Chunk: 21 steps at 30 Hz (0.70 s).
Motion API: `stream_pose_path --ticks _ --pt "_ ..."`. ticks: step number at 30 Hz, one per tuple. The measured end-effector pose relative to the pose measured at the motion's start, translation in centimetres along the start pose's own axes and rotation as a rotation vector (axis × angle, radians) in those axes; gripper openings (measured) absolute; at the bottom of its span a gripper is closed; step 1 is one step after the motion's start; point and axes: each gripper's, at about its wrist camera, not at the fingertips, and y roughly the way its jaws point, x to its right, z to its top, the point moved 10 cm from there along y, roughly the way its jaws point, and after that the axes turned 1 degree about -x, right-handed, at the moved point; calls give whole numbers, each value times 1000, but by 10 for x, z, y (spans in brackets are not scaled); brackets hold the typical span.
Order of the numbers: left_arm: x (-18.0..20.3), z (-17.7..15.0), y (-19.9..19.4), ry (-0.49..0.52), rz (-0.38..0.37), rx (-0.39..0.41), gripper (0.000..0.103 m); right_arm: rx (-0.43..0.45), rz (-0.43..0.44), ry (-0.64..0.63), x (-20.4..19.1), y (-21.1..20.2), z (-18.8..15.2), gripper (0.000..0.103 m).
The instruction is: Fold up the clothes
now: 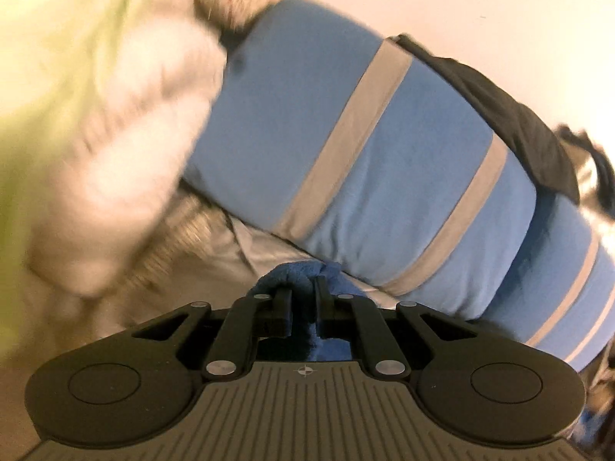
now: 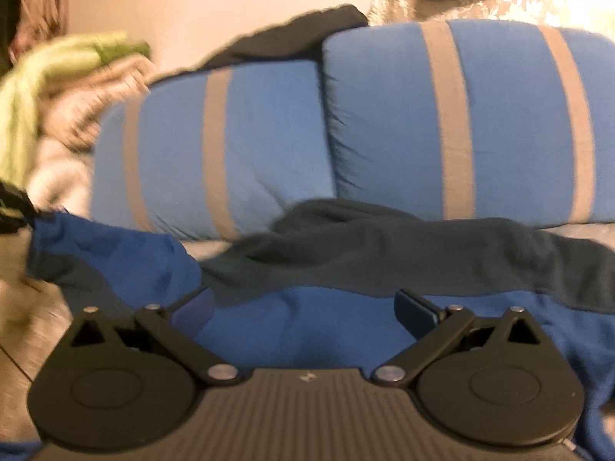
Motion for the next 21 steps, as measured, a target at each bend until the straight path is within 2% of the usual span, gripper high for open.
stream_pose_path --ticks 4,8,12,15,19,20,21 --pt "7 -36 -25 147 25 12 11 59 88 17 -11 -12 9 103" --pt "19 -106 -38 224 -33 -53 11 78 119 8 -17 -17 13 103" --pt "25 -172 -46 196 -91 -134 10 78 113 -1 -18 -18 12 103" --pt "24 -205 -47 167 -118 -196 10 75 107 1 -17 -18 11 103" --pt "23 -226 -49 118 -140 -251 12 70 97 -1 -17 -17 8 103" --pt "22 -227 -51 118 -136 -252 15 69 97 -2 -17 -17 8 103" --pt "23 -226 -54 121 -129 -248 24 68 96 -4 -17 -17 8 103"
